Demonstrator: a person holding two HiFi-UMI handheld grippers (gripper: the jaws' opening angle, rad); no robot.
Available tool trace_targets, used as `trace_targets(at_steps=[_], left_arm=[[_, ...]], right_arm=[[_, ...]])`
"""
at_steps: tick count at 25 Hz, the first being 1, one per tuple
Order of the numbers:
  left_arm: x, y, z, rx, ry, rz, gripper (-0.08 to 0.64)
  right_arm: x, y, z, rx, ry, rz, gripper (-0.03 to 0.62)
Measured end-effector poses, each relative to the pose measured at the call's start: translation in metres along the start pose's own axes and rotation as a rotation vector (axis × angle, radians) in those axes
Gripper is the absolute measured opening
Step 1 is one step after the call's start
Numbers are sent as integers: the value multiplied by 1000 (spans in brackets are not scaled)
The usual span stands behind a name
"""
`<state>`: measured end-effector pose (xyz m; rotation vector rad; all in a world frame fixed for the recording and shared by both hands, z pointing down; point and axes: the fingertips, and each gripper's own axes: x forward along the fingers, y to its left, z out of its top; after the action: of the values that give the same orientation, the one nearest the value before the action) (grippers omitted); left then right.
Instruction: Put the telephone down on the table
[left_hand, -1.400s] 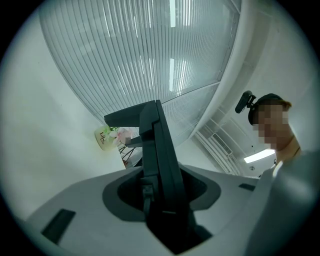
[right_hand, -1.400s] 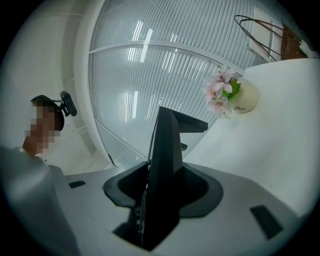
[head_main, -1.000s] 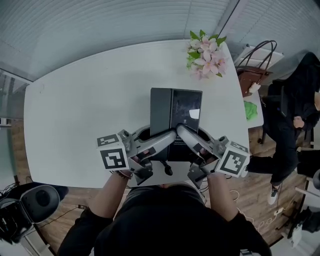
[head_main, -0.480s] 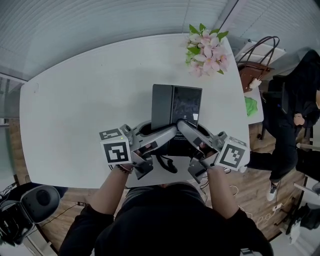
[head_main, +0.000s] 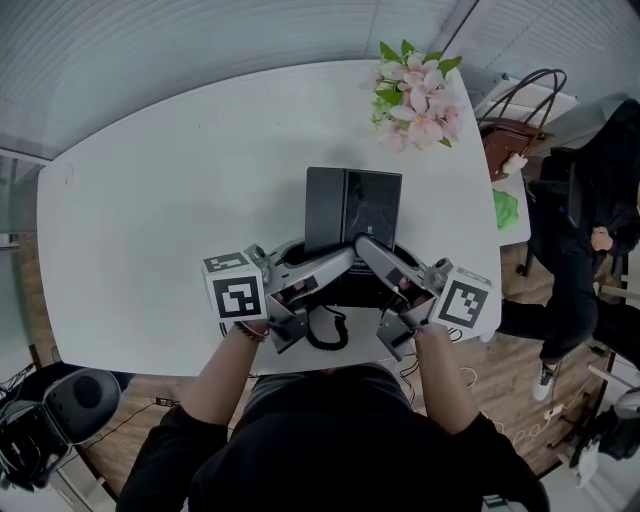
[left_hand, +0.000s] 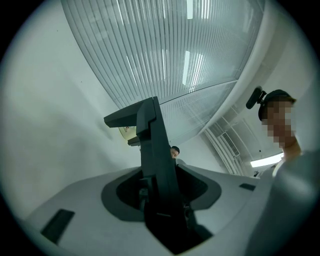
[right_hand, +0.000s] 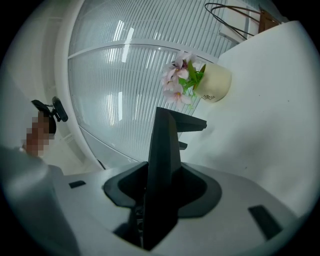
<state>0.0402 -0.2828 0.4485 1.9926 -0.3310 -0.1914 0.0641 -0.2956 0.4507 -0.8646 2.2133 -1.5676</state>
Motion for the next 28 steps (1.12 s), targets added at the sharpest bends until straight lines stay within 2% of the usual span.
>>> trace_targets(at_steps=[8,13,28], left_arm=[[-3,15,-2,-29,-2,32,206],[-4,23,-3,-46,-5,54,207],[-6,29,-4,-57,-15,77,207]], right_arm=[[7,-12,-6,46,14,-9,184],[15,-12,-10,105,7,24,175],[18,-17,-14,129,15,30,175]])
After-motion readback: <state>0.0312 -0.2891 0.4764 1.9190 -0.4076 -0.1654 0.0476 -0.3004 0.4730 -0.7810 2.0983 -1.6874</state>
